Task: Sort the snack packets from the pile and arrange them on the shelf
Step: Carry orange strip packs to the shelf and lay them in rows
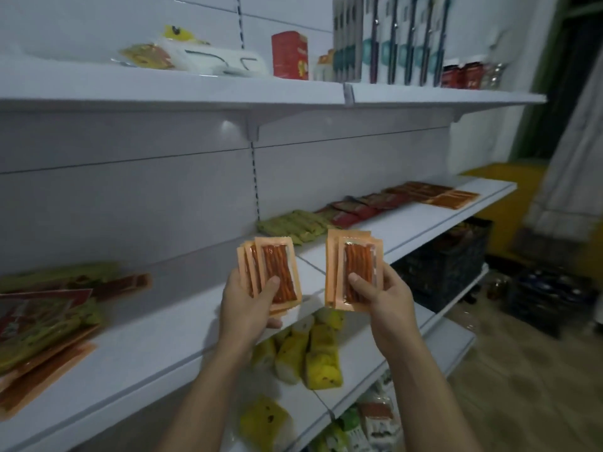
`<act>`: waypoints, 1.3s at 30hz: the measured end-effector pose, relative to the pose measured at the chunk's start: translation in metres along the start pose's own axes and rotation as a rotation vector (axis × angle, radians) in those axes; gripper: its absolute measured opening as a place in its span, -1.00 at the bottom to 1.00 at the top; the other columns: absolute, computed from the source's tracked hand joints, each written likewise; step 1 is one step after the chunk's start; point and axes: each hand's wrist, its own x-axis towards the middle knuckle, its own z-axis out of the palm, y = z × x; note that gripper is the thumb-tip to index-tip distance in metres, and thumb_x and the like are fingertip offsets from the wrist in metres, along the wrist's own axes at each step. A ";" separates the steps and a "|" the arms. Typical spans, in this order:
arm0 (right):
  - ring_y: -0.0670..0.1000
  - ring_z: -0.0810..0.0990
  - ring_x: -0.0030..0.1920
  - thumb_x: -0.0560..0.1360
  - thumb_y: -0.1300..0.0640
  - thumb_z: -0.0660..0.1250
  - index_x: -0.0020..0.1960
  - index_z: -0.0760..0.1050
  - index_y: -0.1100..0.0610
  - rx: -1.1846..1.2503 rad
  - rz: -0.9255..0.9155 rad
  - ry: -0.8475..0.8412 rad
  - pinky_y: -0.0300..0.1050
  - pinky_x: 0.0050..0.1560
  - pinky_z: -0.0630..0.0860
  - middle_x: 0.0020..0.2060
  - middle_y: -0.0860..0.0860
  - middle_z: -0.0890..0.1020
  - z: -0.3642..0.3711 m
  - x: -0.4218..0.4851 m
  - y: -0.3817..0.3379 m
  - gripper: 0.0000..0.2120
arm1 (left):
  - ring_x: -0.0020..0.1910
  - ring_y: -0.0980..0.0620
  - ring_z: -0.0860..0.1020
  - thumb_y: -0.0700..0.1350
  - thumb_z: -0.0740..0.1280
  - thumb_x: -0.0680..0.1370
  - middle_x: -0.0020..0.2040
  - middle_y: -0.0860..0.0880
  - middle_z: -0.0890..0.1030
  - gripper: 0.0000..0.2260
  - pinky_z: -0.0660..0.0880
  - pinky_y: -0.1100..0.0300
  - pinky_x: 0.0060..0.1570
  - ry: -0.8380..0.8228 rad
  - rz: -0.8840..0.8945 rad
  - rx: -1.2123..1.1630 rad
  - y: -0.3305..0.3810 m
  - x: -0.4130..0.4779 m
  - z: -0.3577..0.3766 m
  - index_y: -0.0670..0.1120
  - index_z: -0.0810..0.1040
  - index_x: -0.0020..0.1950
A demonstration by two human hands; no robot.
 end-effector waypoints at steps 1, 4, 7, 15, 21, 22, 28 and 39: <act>0.04 0.69 -0.02 0.49 0.31 0.41 0.19 0.59 0.14 -0.009 -0.004 0.035 -0.11 -0.11 0.58 -0.02 0.05 0.71 -0.016 0.001 -0.002 -0.72 | -0.17 0.03 0.68 -0.17 0.39 0.57 0.04 -0.02 0.65 -0.76 0.61 0.04 -0.42 -0.024 0.002 -0.003 -0.001 -0.001 0.014 -0.06 0.49 0.21; 0.02 0.69 -0.04 0.50 0.31 0.40 0.18 0.58 0.12 -0.019 -0.017 0.134 -0.16 -0.17 0.59 -0.02 0.03 0.71 -0.056 0.000 -0.008 -0.73 | -0.25 0.07 0.68 -0.16 0.40 0.56 0.00 0.01 0.65 -0.80 0.61 0.05 -0.44 -0.103 0.000 -0.013 -0.005 -0.007 0.055 -0.01 0.49 0.15; 0.03 0.70 -0.06 0.50 0.34 0.39 0.18 0.58 0.15 -0.037 -0.033 0.241 -0.20 -0.21 0.60 -0.04 0.04 0.72 -0.089 0.004 -0.014 -0.73 | -0.25 0.01 0.68 -0.16 0.41 0.55 -0.02 -0.01 0.65 -0.80 0.60 0.07 -0.47 -0.189 -0.007 -0.014 -0.009 -0.009 0.097 -0.05 0.49 0.14; -0.06 0.70 -0.09 0.47 0.34 0.41 0.14 0.59 0.08 -0.109 -0.089 0.447 -0.28 -0.22 0.59 -0.10 -0.04 0.73 -0.155 0.009 -0.035 -0.71 | -0.22 0.05 0.66 -0.17 0.41 0.55 -0.03 0.00 0.64 -0.82 0.58 0.12 -0.47 -0.377 -0.013 -0.072 -0.017 -0.003 0.180 0.00 0.46 0.08; 0.00 0.70 -0.03 0.47 0.31 0.42 0.12 0.60 0.04 -0.168 -0.110 0.545 -0.06 -0.03 0.59 -0.05 -0.01 0.73 -0.199 0.042 -0.044 -0.72 | -0.19 0.13 0.66 -0.16 0.41 0.55 0.01 0.02 0.63 -0.78 0.57 0.14 -0.47 -0.511 -0.021 -0.137 -0.029 0.017 0.257 -0.02 0.47 0.15; 0.01 0.70 -0.02 0.48 0.31 0.42 0.12 0.60 0.05 -0.177 -0.112 0.553 -0.05 -0.03 0.60 -0.04 0.00 0.72 -0.204 0.050 -0.044 -0.72 | -0.19 0.14 0.66 -0.16 0.40 0.56 0.03 0.02 0.63 -0.76 0.58 0.14 -0.47 -0.537 -0.027 -0.139 -0.032 0.022 0.270 -0.03 0.46 0.19; 0.04 0.70 0.01 0.48 0.31 0.41 0.17 0.59 0.11 -0.184 -0.093 0.591 -0.05 -0.03 0.61 -0.01 0.04 0.72 -0.231 0.115 -0.043 -0.71 | -0.21 0.23 0.65 -0.12 0.40 0.56 0.03 0.06 0.62 -0.72 0.58 0.18 -0.47 -0.622 -0.048 -0.120 -0.041 0.059 0.342 -0.01 0.44 0.24; 0.10 0.70 0.01 0.49 0.33 0.38 0.17 0.57 0.19 -0.163 -0.071 0.616 0.00 -0.02 0.63 0.00 0.10 0.71 -0.285 0.200 -0.035 -0.74 | -0.11 0.03 0.67 -0.12 0.41 0.55 0.03 0.01 0.64 -0.74 0.57 0.15 -0.45 -0.797 -0.095 -0.130 -0.049 0.094 0.456 0.02 0.45 0.20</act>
